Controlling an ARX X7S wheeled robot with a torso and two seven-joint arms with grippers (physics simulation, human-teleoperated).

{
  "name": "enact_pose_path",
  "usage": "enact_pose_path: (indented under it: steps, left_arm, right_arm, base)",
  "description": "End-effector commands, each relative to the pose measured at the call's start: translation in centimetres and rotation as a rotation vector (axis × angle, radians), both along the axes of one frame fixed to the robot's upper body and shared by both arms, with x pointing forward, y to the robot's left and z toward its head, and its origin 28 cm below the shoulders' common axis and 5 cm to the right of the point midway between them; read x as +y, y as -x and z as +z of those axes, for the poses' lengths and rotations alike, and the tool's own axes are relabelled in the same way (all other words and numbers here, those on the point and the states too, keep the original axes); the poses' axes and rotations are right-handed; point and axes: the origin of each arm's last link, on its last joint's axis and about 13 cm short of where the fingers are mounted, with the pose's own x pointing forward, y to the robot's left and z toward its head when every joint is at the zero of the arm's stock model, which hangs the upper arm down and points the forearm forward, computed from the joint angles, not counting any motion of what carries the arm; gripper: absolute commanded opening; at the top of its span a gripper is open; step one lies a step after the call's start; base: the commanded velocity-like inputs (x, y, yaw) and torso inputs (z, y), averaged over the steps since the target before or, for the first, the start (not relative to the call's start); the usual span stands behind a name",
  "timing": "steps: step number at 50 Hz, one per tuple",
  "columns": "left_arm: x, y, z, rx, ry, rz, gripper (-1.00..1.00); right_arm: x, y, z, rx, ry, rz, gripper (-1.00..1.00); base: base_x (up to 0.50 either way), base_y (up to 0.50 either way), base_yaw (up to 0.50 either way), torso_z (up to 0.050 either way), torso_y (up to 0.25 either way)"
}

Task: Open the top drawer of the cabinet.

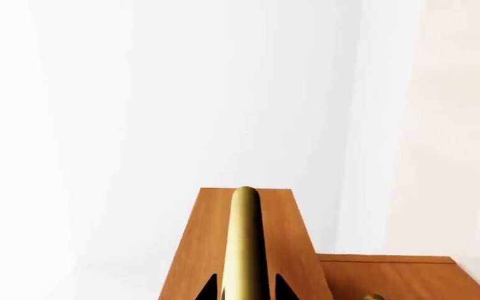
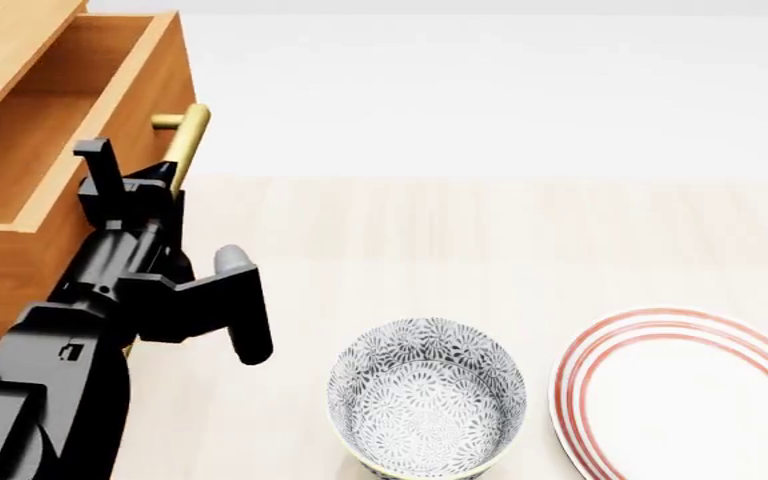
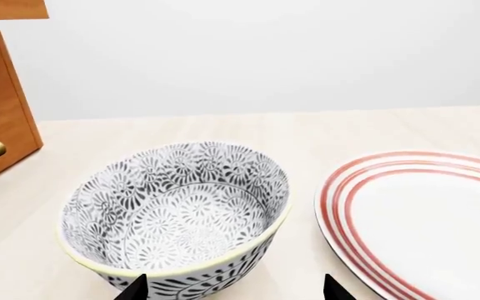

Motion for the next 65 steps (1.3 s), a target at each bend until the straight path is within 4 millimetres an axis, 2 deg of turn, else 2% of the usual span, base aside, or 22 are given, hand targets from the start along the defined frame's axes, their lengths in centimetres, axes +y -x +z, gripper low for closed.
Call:
enact_pose_path:
  steps: [1, 19, 20, 33, 35, 36, 38, 40, 43, 48, 56, 60, 65]
  left_arm:
    - [-3.9, 0.6, 1.0, 0.016, 0.03, -0.15, -1.0]
    - [-4.5, 0.9, 1.4, 0.003, 0.032, -0.181, -1.0]
    - [-4.5, 0.7, 1.4, 0.001, 0.054, -0.165, 1.0]
    - [-4.8, 1.1, 1.6, -0.016, 0.085, -0.168, 1.0]
    - [-5.1, 1.3, 1.6, -0.014, 0.119, -0.184, 1.0]
    - [-5.5, 1.6, 1.8, 0.005, 0.198, -0.207, 1.0]
    - [-5.7, 1.6, 1.8, 0.0, 0.188, -0.214, 1.0]
    - [-6.3, 2.0, 2.0, 0.042, 0.325, -0.241, 1.0]
    - [-6.6, 2.1, 2.2, 0.027, 0.357, -0.257, 1.0]
    - [-7.4, 2.9, 3.8, 0.048, 0.539, -0.306, 1.0]
    - [-7.9, 3.8, 5.8, 0.04, 0.634, -0.363, 1.0]
    - [-7.6, 3.6, 7.1, 0.043, 0.741, -0.351, 1.0]
    - [-7.5, 3.8, 8.2, 0.036, 0.785, -0.343, 1.0]
  right_arm:
    - [0.0, -0.3, 0.1, -0.014, -0.003, -0.003, 1.0]
    - [0.0, -0.3, 0.1, -0.01, -0.005, -0.005, 1.0]
    - [0.0, -0.3, 0.1, -0.009, -0.005, -0.004, 1.0]
    - [0.0, -0.3, 0.1, -0.006, -0.005, -0.004, 1.0]
    - [0.0, -0.3, 0.0, -0.004, -0.005, -0.003, 1.0]
    - [0.0, -0.3, 0.0, -0.004, -0.005, -0.002, 1.0]
    - [0.0, -0.3, 0.0, -0.004, -0.005, -0.003, 1.0]
    - [0.1, -0.2, 0.1, -0.006, -0.004, -0.001, 1.0]
    - [0.1, -0.3, 0.1, -0.005, -0.004, -0.001, 1.0]
    - [0.0, -0.3, 0.1, -0.004, -0.004, 0.0, 1.0]
    - [0.0, -0.3, 0.0, -0.006, -0.003, 0.002, 1.0]
    - [0.0, -0.2, 0.0, -0.004, -0.003, 0.002, 1.0]
    - [0.1, -0.3, -0.1, -0.004, -0.002, 0.004, 1.0]
  base:
    - [0.0, 0.0, 0.0, 0.0, 0.0]
    - [0.0, 0.0, 0.0, 0.0, 0.003]
    - [0.0, 0.0, 0.0, 0.0, 0.0]
    - [0.0, 0.0, 0.0, 0.0, 0.0]
    - [0.0, 0.0, 0.0, 0.0, 0.0]
    - [0.0, 0.0, 0.0, 0.0, 0.0]
    - [0.0, 0.0, 0.0, 0.0, 0.0]
    - [0.0, 0.0, 0.0, 0.0, 0.0]
    - [0.0, 0.0, 0.0, 0.0, 0.0]
    - [0.0, 0.0, 0.0, 0.0, 0.0]
    - [0.0, 0.0, 0.0, 0.0, 0.0]
    - [0.0, 0.0, 0.0, 0.0, 0.0]
    - [0.0, 0.0, 0.0, 0.0, 0.0]
